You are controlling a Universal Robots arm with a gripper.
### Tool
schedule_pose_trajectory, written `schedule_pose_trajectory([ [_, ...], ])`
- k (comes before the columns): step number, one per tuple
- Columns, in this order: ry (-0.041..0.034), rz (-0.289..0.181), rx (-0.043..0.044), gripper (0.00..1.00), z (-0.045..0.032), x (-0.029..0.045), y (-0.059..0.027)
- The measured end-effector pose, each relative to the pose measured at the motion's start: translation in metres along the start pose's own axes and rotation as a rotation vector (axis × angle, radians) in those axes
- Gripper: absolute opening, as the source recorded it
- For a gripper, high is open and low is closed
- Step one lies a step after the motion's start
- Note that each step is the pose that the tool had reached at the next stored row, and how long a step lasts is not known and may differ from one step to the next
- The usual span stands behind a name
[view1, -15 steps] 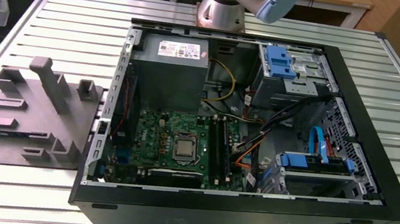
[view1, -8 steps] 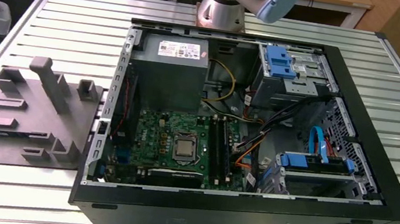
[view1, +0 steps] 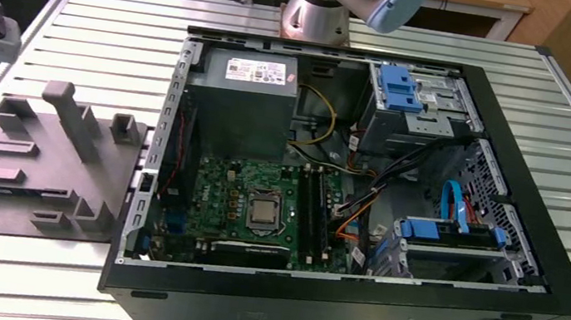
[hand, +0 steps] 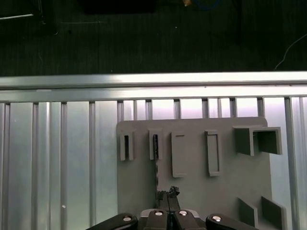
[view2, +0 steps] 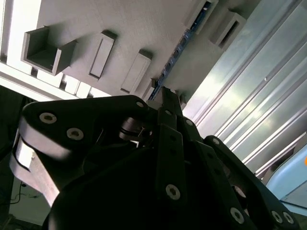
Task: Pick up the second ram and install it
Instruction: 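Pick up the second ram and move it above second insertion slot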
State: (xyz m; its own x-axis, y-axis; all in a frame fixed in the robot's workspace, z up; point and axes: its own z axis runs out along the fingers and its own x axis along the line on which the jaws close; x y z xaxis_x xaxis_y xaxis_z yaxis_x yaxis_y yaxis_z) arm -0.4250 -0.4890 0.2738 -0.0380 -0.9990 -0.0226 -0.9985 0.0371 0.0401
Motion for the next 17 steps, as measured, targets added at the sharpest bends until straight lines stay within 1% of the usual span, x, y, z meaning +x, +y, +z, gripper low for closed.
schedule_pose_trajectory([
  [17, 0.0002, -0.004, -0.0015, 0.10, 0.0281, 0.0017, -0.0012],
])
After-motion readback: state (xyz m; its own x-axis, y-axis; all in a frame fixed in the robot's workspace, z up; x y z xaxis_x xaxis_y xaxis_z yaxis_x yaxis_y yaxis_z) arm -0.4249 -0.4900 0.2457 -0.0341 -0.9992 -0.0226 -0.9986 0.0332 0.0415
